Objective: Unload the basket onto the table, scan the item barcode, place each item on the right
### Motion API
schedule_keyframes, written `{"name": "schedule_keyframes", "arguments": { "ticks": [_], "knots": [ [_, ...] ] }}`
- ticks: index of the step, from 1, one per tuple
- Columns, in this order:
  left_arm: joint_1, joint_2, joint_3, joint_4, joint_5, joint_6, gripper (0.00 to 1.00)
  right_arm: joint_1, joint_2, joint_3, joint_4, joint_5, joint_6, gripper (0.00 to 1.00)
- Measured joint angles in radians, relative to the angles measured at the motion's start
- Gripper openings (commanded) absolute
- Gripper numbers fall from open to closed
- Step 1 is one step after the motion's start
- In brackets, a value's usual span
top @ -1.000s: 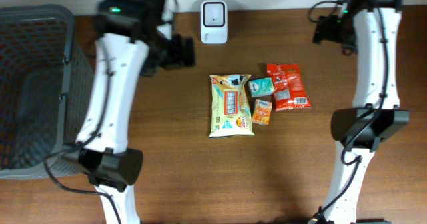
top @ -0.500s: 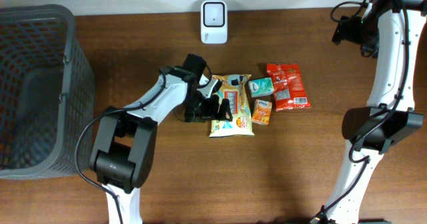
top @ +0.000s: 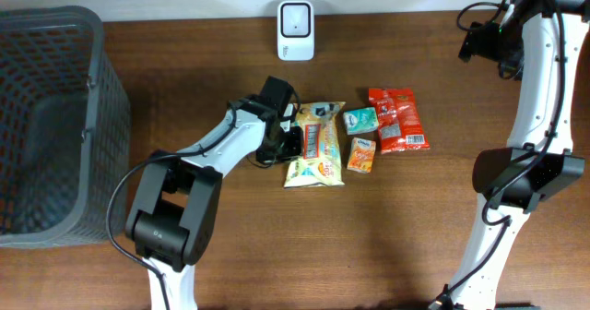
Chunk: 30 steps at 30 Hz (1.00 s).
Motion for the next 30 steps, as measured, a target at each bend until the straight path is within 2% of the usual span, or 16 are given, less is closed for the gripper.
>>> {"name": "schedule_keyframes", "arguments": {
  "ticks": [3, 5, 7, 8, 11, 14, 17, 21, 24, 25, 26, 27, 28, 30],
  "knots": [
    [0.018, -0.031, 0.026, -0.075, -0.225, 0.000, 0.00, 0.000, 0.000, 0.000, 0.000, 0.000, 0.000, 0.99],
    [0.027, -0.090, 0.047, -0.117, -0.493, 0.000, 0.00, 0.000, 0.000, 0.000, 0.000, 0.000, 0.000, 0.99],
    [0.030, -0.158, 0.060, -0.117, -0.668, 0.005, 0.00, 0.000, 0.000, 0.000, 0.000, 0.000, 0.000, 0.99],
    [0.030, -0.204, 0.070, -0.115, -0.824, 0.010, 0.00, 0.000, 0.000, 0.000, 0.000, 0.000, 0.000, 0.98],
    [0.030, -0.227, 0.079, -0.114, -1.098, 0.016, 0.00, 0.000, 0.000, 0.000, 0.000, 0.000, 0.000, 0.99],
    [0.030, -0.227, 0.078, -0.101, -1.250, 0.024, 0.00, 0.000, 0.000, 0.000, 0.000, 0.000, 0.000, 0.99],
    [0.030, -0.225, 0.030, -0.041, -1.319, 0.064, 0.00, 0.000, 0.000, 0.000, 0.000, 0.000, 0.000, 0.99],
    [0.016, -0.117, -0.031, -0.030, -1.371, 0.143, 0.00, 0.000, 0.000, 0.000, 0.000, 0.000, 0.000, 0.98],
    [-0.068, -0.068, -0.043, -0.034, -1.366, 0.178, 0.00, 0.000, 0.000, 0.000, 0.000, 0.000, 0.000, 0.99],
    [-0.103, -0.068, -0.043, -0.034, -1.348, 0.182, 0.04, 0.000, 0.000, 0.000, 0.000, 0.000, 0.000, 0.99],
    [-0.163, -0.069, -0.043, -0.042, -1.294, 0.186, 0.13, 0.000, 0.000, 0.000, 0.000, 0.000, 0.000, 0.99],
    [-0.193, -0.068, -0.043, -0.049, -1.247, 0.187, 0.13, 0.000, 0.000, 0.000, 0.000, 0.000, 0.000, 0.98],
    [-0.227, -0.068, -0.042, -0.059, -1.168, 0.189, 0.17, 0.000, 0.000, 0.000, 0.000, 0.000, 0.000, 0.98],
    [-0.270, -0.068, -0.043, -0.077, -1.020, 0.198, 0.48, 0.000, 0.000, 0.000, 0.000, 0.000, 0.000, 0.98]
  ]
}}
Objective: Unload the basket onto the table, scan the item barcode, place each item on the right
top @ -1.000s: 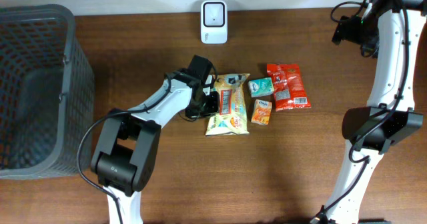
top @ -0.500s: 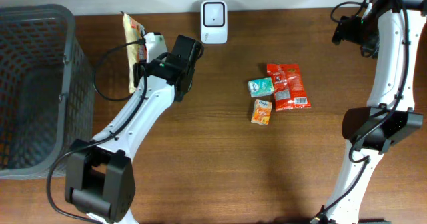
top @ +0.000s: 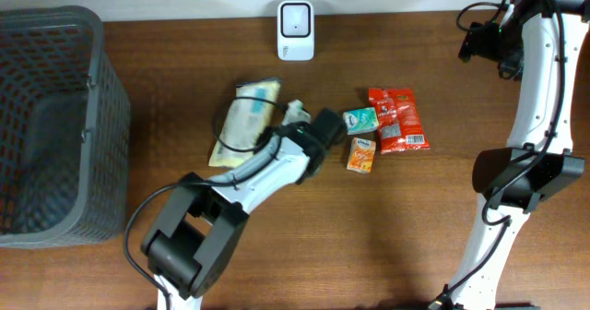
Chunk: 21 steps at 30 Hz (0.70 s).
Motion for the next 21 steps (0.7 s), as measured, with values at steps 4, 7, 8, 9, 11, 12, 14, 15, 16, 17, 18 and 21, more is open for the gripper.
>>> {"name": "schedule_keyframes", "arguments": {
  "ticks": [4, 7, 8, 9, 11, 12, 14, 15, 16, 17, 18, 21],
  "knots": [
    [-0.071, 0.000, 0.027, -0.092, 0.261, 0.002, 0.88, 0.000, 0.000, 0.000, 0.000, 0.000, -0.001, 0.99],
    [-0.066, -0.001, 0.197, -0.216, 0.330, 0.000, 0.64, 0.000, 0.000, 0.000, 0.000, -0.003, 0.000, 0.99],
    [-0.051, -0.001, 0.249, -0.235, 0.340, 0.004, 0.41, 0.000, 0.000, 0.000, 0.002, -0.003, -0.001, 0.99],
    [-0.013, -0.001, 0.316, -0.234, 0.340, 0.003, 0.22, 0.000, 0.000, 0.000, 0.001, -0.003, -0.001, 0.99],
    [0.081, -0.008, 0.367, -0.193, 0.325, 0.000, 0.05, 0.000, 0.000, 0.000, 0.000, -0.003, -0.001, 0.99],
    [0.151, -0.008, 0.373, -0.175, 0.316, 0.003, 0.00, 0.000, 0.000, 0.000, 0.001, -0.003, 0.000, 0.98],
    [0.267, -0.007, 0.373, -0.176, 0.310, -0.004, 0.00, 0.000, 0.000, 0.000, 0.000, -0.003, 0.000, 0.99],
    [0.317, -0.006, 0.373, -0.175, 0.311, -0.013, 0.00, 0.000, 0.000, 0.000, 0.000, -0.003, 0.000, 0.99],
    [0.347, 0.001, 0.373, -0.175, 0.320, -0.021, 0.00, 0.000, 0.000, 0.000, 0.000, -0.003, -0.001, 0.99],
    [0.380, 0.019, 0.373, -0.175, 0.358, -0.025, 0.00, 0.000, 0.000, 0.000, 0.000, -0.003, 0.000, 0.99],
    [0.392, 0.045, 0.373, -0.175, 0.394, -0.028, 0.00, 0.000, 0.000, 0.000, 0.000, -0.003, -0.001, 0.99],
    [0.396, 0.152, 0.373, -0.180, 0.534, -0.031, 0.00, 0.000, 0.000, 0.000, 0.000, -0.003, 0.000, 0.99]
  ]
}}
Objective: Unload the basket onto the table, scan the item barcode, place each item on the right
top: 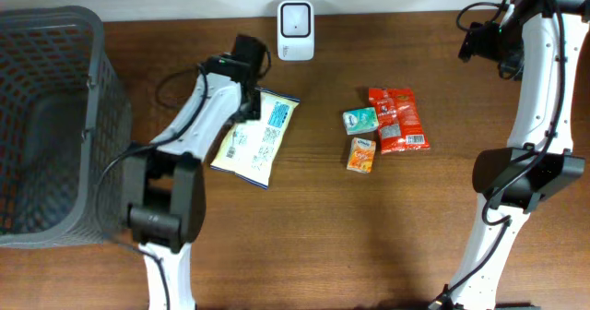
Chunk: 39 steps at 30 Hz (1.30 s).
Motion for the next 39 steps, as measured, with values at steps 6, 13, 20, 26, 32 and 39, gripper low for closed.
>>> {"name": "schedule_keyframes", "arguments": {
  "ticks": [6, 13, 20, 26, 32, 39],
  "knots": [
    [-0.108, 0.045, -0.003, -0.041, 0.142, -0.004, 0.00, 0.000, 0.000, 0.000, 0.000, 0.000, 0.000, 0.99],
    [-0.160, 0.046, 0.099, -0.230, 0.215, -0.123, 0.00, 0.000, 0.000, 0.000, 0.000, 0.000, 0.000, 0.99],
    [-0.140, 0.045, 0.112, -0.093, 0.121, -0.134, 0.00, 0.000, 0.000, 0.000, 0.000, 0.000, 0.000, 0.98],
    [-0.211, 0.048, -0.036, 0.225, 0.228, -0.091, 0.00, 0.000, 0.000, 0.000, 0.000, 0.000, 0.000, 0.98],
    [-0.277, 0.048, -0.039, 0.174, 0.333, 0.131, 0.00, 0.000, 0.000, 0.000, 0.000, 0.000, 0.000, 0.99],
    [-0.208, -0.013, 0.004, 0.141, 0.210, 0.106, 0.00, 0.000, 0.000, 0.000, 0.000, 0.000, 0.000, 0.98]
  ]
}}
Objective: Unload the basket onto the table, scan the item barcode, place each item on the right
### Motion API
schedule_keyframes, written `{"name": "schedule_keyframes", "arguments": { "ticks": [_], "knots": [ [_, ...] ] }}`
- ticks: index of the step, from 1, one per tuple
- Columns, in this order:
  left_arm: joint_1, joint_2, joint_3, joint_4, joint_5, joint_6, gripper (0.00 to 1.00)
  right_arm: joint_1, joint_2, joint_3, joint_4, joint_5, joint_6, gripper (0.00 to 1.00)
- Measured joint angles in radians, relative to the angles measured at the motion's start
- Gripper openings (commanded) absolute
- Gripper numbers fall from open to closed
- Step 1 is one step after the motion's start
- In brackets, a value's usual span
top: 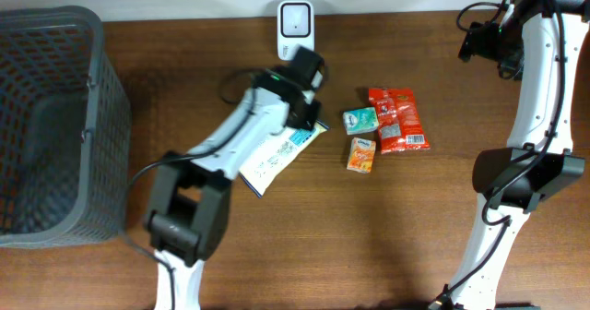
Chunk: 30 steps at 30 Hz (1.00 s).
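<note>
The white barcode scanner (295, 29) stands at the table's back edge. Just in front of it my left gripper (306, 116) is shut on the top end of a flat snack bag (275, 159). The bag shows its white printed back and slants down to the left under the arm. My right gripper (476, 42) hangs at the far right back, away from all items. Its fingers are too small to read in the overhead view.
A dark mesh basket (51, 125) fills the left side. Right of the bag lie a green packet (360, 119), a small orange box (361, 154) and a red snack bag (398, 119). The right arm's base (516, 176) stands at the right edge.
My left gripper has moved right with the bag, from left of the scanner to just in front of it. The bag has turned and now slants the other way. The right arm is unchanged.
My left gripper was at the yellow snack bag lying face up beside the other packets. Then the bag was to the left, pale side showing. Later it lay back-up left of the scanner, held at its top, and now it is held in front of the scanner.
</note>
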Motion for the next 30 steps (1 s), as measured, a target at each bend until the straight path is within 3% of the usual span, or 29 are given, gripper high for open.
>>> {"name": "schedule_keyframes", "arguments": {
  "ticks": [2, 7, 11, 16, 19, 20, 21, 22, 26, 30],
  "knots": [
    [0.081, -0.060, 0.016, 0.011, -0.045, -0.100, 0.00, 0.000, 0.000, 0.000, 0.000, 0.000, 0.000, 0.99],
    [0.095, 0.031, 0.014, 0.064, 0.021, -0.167, 0.00, 0.000, 0.000, 0.000, 0.000, 0.000, 0.000, 0.99],
    [0.049, 0.121, 0.009, 0.053, 0.127, -0.122, 0.00, 0.000, 0.000, 0.000, 0.000, 0.000, 0.000, 0.99],
    [0.006, 0.122, 0.009, -0.021, 0.267, 0.027, 0.00, 0.000, 0.000, 0.000, 0.000, 0.000, 0.000, 0.99],
    [0.023, 0.126, 0.073, -0.113, 0.290, 0.052, 0.03, 0.000, 0.000, 0.000, 0.000, 0.000, 0.000, 0.99],
    [0.041, 0.129, 0.131, -0.166, 0.294, 0.056, 0.15, 0.000, 0.000, 0.000, 0.000, 0.000, 0.000, 0.99],
    [0.061, 0.130, 0.192, -0.212, 0.297, 0.060, 0.33, 0.000, 0.000, 0.000, 0.000, 0.000, 0.000, 0.99],
    [0.088, 0.130, 0.273, -0.277, 0.295, 0.062, 0.99, 0.000, 0.000, 0.000, 0.000, 0.000, 0.000, 0.99],
    [0.198, 0.129, 0.483, -0.431, 0.223, 0.066, 0.99, 0.000, 0.000, 0.000, 0.000, 0.000, 0.000, 0.99],
    [0.290, 0.130, 0.495, -0.509, 0.192, 0.043, 0.99, 0.000, 0.000, 0.000, 0.037, 0.000, 0.000, 0.99]
  ]
}}
